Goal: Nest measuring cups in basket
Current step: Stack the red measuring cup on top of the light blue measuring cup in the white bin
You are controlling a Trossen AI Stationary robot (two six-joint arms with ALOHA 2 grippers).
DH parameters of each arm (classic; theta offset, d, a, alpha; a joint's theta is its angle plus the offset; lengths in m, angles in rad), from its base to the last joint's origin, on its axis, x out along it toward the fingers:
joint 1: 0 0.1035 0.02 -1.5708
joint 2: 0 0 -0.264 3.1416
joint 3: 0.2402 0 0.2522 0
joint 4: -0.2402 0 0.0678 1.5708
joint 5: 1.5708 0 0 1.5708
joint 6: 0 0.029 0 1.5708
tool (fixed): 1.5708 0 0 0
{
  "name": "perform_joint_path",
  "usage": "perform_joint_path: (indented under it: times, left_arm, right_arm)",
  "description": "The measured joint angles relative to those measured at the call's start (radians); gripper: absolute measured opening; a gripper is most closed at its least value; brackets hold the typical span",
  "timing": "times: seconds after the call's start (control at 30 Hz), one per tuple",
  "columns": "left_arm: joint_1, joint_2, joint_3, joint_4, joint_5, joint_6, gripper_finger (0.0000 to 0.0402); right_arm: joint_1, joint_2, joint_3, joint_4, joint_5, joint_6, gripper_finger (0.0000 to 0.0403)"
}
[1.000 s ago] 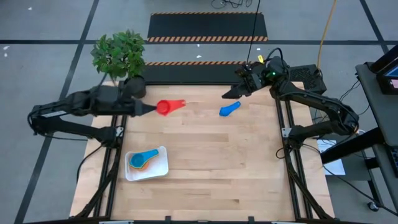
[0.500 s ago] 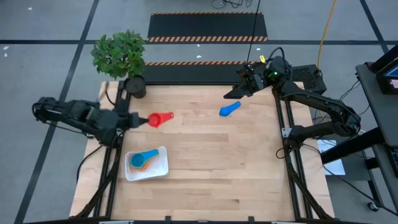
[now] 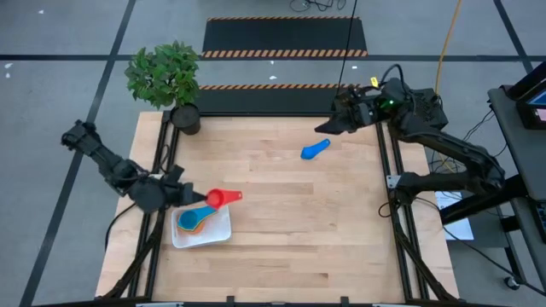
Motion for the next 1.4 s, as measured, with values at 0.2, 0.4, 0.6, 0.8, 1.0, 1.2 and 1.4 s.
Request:
perform_joint_path:
  times: [0.2,0.4,0.6,0.8,1.0,1.2,1.4]
  left_arm:
    - [-0.190,-0.002,-0.001,-0.026,-0.096,-0.161,0.0003]
    - [-0.364,0.003,-0.001,-0.176,-0.160,-0.373,0.0003]
    - [-0.472,-0.017,-0.001,-0.231,-0.170,-0.377,0.0006]
    - [-0.573,-0.062,-0.001,-0.379,-0.141,-0.369,0.0004]
    - [-0.632,-0.143,-0.025,-0.468,-0.179,-0.366,0.0003]
    - [-0.694,-0.205,-0.193,-0.310,-0.195,-0.367,0.0006]
    - [-0.770,-0.213,-0.306,-0.151,-0.230,-0.371,0.0008]
  right_arm:
    - [0.046,-0.022,0.000,-0.092,0.188,-0.026,0.0251]
    - [0.165,-0.023,0.000,-0.098,0.350,-0.026,0.0251]
    - [0.266,-0.016,0.000,-0.108,0.521,0.015,0.0251]
    - [0.348,-0.008,0.000,-0.107,0.707,0.053,0.0251]
    - [0.421,-0.003,-0.001,-0.106,0.877,0.082,0.0251]
    - [0.508,-0.004,-0.001,-0.104,1.040,0.083,0.0251]
    - [0.612,-0.004,-0.001,-0.096,1.212,0.081,0.0251]
